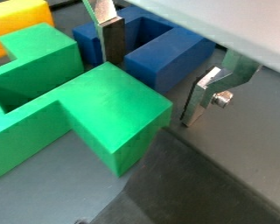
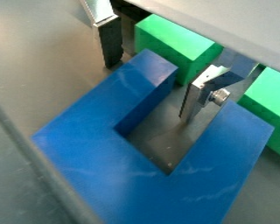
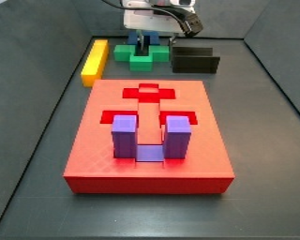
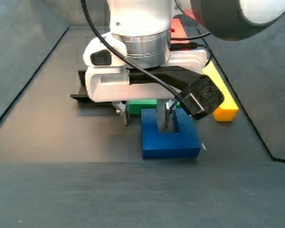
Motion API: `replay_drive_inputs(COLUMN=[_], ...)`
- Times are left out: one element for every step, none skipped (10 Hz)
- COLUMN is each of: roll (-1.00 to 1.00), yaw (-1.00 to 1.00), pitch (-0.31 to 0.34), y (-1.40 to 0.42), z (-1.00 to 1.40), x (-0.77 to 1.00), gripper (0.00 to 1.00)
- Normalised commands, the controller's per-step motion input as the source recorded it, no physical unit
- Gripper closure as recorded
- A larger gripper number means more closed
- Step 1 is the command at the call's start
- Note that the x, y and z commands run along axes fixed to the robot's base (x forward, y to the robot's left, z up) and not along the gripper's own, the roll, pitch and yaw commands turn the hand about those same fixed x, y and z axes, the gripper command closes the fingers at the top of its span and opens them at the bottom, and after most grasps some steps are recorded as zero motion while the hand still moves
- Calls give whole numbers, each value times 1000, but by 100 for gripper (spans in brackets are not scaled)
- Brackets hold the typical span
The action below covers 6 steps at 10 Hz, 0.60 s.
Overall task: Pick up the blue object. Move up. Place the blue object on the fixture. Regrasp the blue object. Move to above the board. Insert the blue object.
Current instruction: Pick up the blue object.
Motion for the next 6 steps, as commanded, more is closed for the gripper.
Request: replay_drive_inputs(roll=[0,0,0,0,0,0], yaw=[0,0,0,0,0,0], pitch=[0,0,0,0,0,0], y=[0,0,0,0,0,0], z=[0,0,0,0,0,0], x=[0,0,0,0,0,0], gripper=[100,100,100,100,100,100])
